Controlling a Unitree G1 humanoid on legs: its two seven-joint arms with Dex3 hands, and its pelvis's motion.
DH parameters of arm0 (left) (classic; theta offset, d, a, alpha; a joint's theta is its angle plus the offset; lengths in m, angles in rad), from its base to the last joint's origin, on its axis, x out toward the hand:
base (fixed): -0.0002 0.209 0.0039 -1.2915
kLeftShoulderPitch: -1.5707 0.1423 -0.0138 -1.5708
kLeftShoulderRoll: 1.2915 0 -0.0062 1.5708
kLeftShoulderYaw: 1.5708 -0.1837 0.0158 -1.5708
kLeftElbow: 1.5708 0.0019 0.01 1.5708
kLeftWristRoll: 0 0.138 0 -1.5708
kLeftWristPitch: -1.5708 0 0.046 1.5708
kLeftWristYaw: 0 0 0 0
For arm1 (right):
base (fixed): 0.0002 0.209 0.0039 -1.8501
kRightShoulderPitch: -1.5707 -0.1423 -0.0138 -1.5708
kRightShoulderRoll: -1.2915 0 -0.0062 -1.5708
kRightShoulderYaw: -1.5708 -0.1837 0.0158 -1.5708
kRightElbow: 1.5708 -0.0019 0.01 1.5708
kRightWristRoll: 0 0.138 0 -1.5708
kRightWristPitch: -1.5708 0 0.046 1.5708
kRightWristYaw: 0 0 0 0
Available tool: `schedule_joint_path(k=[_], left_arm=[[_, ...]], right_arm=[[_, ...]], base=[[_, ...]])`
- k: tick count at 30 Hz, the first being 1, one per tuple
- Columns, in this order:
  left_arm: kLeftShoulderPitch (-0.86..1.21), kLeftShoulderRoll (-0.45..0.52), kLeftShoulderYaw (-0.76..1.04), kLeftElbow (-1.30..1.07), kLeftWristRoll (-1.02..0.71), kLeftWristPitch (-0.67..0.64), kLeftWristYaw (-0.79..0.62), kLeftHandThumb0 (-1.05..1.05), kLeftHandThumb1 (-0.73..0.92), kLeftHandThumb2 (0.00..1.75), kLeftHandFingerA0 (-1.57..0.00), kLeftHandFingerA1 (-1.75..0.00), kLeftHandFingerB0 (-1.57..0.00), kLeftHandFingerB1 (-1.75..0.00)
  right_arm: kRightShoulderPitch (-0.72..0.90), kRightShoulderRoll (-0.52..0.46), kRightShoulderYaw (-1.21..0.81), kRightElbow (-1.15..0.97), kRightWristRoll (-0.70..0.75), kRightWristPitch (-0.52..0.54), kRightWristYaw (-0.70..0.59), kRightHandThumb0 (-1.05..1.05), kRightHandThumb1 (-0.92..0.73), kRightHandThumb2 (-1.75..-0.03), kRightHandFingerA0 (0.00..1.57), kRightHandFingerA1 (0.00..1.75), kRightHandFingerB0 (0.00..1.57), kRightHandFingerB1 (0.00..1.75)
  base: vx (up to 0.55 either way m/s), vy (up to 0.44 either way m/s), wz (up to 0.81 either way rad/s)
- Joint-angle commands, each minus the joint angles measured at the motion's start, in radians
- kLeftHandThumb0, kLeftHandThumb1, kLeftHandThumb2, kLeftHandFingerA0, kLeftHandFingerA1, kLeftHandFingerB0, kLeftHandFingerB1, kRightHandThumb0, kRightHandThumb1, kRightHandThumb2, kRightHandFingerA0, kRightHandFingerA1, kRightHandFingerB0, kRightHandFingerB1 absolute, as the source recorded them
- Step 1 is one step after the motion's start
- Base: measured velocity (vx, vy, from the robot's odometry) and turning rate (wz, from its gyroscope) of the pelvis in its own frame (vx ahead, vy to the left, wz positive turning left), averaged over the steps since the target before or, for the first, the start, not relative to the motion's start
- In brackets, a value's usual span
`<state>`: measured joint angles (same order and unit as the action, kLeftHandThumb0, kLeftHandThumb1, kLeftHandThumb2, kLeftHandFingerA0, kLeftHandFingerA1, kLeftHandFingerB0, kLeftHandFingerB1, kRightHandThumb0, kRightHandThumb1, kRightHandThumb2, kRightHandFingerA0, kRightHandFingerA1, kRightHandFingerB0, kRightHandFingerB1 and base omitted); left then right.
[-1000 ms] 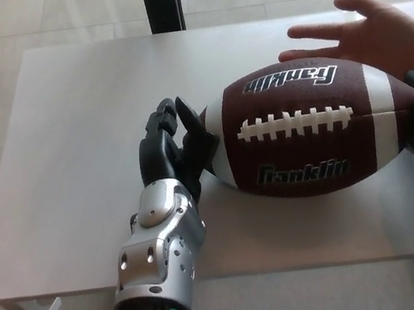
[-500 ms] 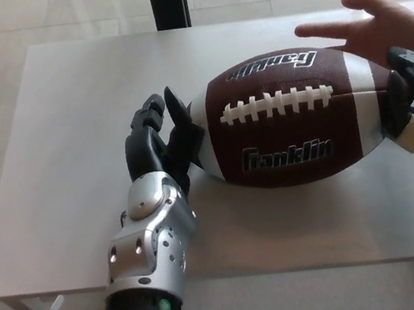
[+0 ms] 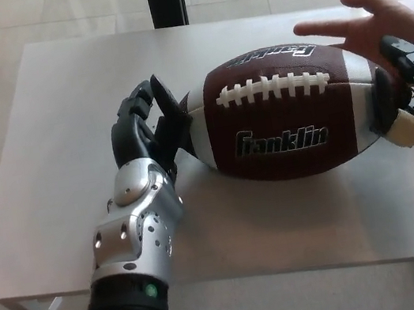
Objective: The robot uses both its hands to grab the left and right ends of a football kept in the middle of the desk infront of it, lifts it up and places it in the palm of a person
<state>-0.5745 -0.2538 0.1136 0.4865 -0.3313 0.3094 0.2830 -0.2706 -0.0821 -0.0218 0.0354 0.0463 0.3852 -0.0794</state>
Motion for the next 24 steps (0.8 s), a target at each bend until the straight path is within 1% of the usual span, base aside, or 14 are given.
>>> schedule_joint_path(k=[1, 3, 4, 10, 11, 12, 15, 16, 17, 18, 19, 20, 21, 24], left_arm=[[-0.372, -0.067, 0.066, 0.020, -0.082, 0.092, 0.083, -0.91, 0.84, 0.66, -0.27, -0.61, -0.20, -0.30], [-0.388, -0.059, 0.064, 0.029, -0.077, 0.097, 0.073, -0.91, 0.86, 0.67, -0.26, -0.71, -0.18, -0.31], [-0.404, -0.054, 0.067, 0.042, -0.079, 0.089, 0.066, -0.95, 0.70, 1.07, -0.39, -0.78, -0.11, -0.42], [-0.466, -0.041, 0.075, 0.091, -0.070, 0.070, 0.042, -1.00, 0.71, 1.08, -0.37, -0.79, -0.12, -0.43], [-0.475, -0.041, 0.079, 0.101, -0.071, 0.067, 0.041, -0.95, 0.85, 0.66, -0.35, -0.97, -0.17, -0.32], [-0.482, -0.039, 0.081, 0.110, -0.070, 0.065, 0.035, -0.98, 0.70, 1.08, -0.39, -0.84, -0.12, -0.43], [-0.474, -0.053, 0.091, 0.117, -0.078, 0.063, 0.029, -0.93, 0.85, 0.67, -0.38, -1.12, -0.17, -0.31], [-0.464, -0.061, 0.097, 0.116, -0.083, 0.066, 0.029, -0.92, 0.67, 1.05, -0.49, -1.01, -0.10, -0.43], [-0.446, -0.064, 0.092, 0.115, -0.076, 0.062, 0.028, -0.91, 0.88, 0.67, -0.38, -0.77, -0.15, -0.31], [-0.423, -0.066, 0.081, 0.111, -0.063, 0.056, 0.024, -0.91, 0.88, 0.67, -0.38, -0.77, -0.15, -0.31], [-0.407, -0.068, 0.074, 0.107, -0.055, 0.057, 0.028, -0.93, 0.71, 1.09, -0.36, -0.71, -0.10, -0.40], [-0.396, -0.069, 0.071, 0.106, -0.053, 0.058, 0.032, -0.93, 0.71, 1.10, -0.25, -0.65, -0.05, -0.40], [-0.373, -0.070, 0.058, 0.100, -0.040, 0.054, 0.034, -0.93, 0.89, 0.68, -0.22, -0.66, -0.17, -0.31], [-0.332, -0.055, 0.034, 0.069, -0.033, 0.064, 0.021, -0.92, 0.91, 0.68, -0.23, -0.64, -0.16, -0.31]], right_arm=[[-0.092, 0.001, -0.032, 0.002, -0.010, -0.035, -0.021, -0.89, -0.92, -0.68, 0.13, 0.50, 0.21, 0.31], [-0.096, -0.003, -0.032, -0.002, -0.008, -0.038, -0.014, -0.90, -0.92, -0.69, 0.14, 0.57, 0.22, 0.33], [-0.107, -0.011, -0.033, 0.004, -0.010, -0.049, -0.010, -0.89, -0.92, -0.72, 0.20, 0.61, 0.20, 0.32], [-0.166, -0.024, -0.041, -0.025, -0.013, -0.015, -0.012, -0.93, -0.92, -0.73, 0.16, 0.63, 0.19, 0.34], [-0.176, -0.024, -0.042, -0.029, -0.014, -0.003, -0.013, -0.92, -0.92, -0.74, 0.20, 0.64, 0.19, 0.32], [-0.188, -0.022, -0.045, -0.032, -0.015, 0.010, -0.020, -0.91, -0.92, -0.73, 0.22, 0.66, 0.20, 0.32], [-0.196, -0.016, -0.053, -0.036, -0.017, 0.012, -0.025, -0.92, -0.92, -0.74, 0.23, 0.70, 0.20, 0.32], [-0.197, -0.013, -0.055, -0.036, -0.019, 0.016, -0.027, -0.93, -0.92, -0.75, 0.25, 0.73, 0.20, 0.32], [-0.193, -0.012, -0.056, -0.039, -0.019, 0.023, -0.024, -0.93, -0.92, -0.76, 0.25, 0.79, 0.20, 0.32], [-0.188, -0.012, -0.056, -0.044, -0.018, 0.030, -0.021, -0.93, -0.92, -0.76, 0.25, 0.79, 0.20, 0.32], [-0.181, -0.009, -0.057, -0.055, -0.016, 0.042, -0.021, -0.91, -0.92, -0.76, 0.24, 0.71, 0.19, 0.32], [-0.178, -0.006, -0.059, -0.060, -0.013, 0.046, -0.020, -0.90, -0.92, -0.76, 0.23, 0.72, 0.19, 0.33], [-0.172, -0.002, -0.063, -0.063, -0.008, 0.050, -0.019, -0.89, -0.92, -0.75, 0.24, 0.78, 0.19, 0.32], [-0.167, 0.002, -0.067, -0.064, -0.005, 0.048, -0.017, -0.87, -0.92, -0.72, 0.25, 0.78, 0.21, 0.31]], base=[[0.00, 0.000, 0.00], [0.00, 0.000, 0.00], [0.00, 0.000, 0.00], [0.00, 0.000, 0.00], [0.00, 0.000, 0.00], [0.00, 0.000, 0.00], [0.00, 0.000, 0.00], [0.00, 0.000, 0.00], [0.00, 0.000, 0.00], [0.00, 0.000, 0.00], [0.00, 0.000, 0.00], [0.00, 0.000, 0.00], [0.00, 0.000, 0.00], [0.00, 0.000, 0.00]])
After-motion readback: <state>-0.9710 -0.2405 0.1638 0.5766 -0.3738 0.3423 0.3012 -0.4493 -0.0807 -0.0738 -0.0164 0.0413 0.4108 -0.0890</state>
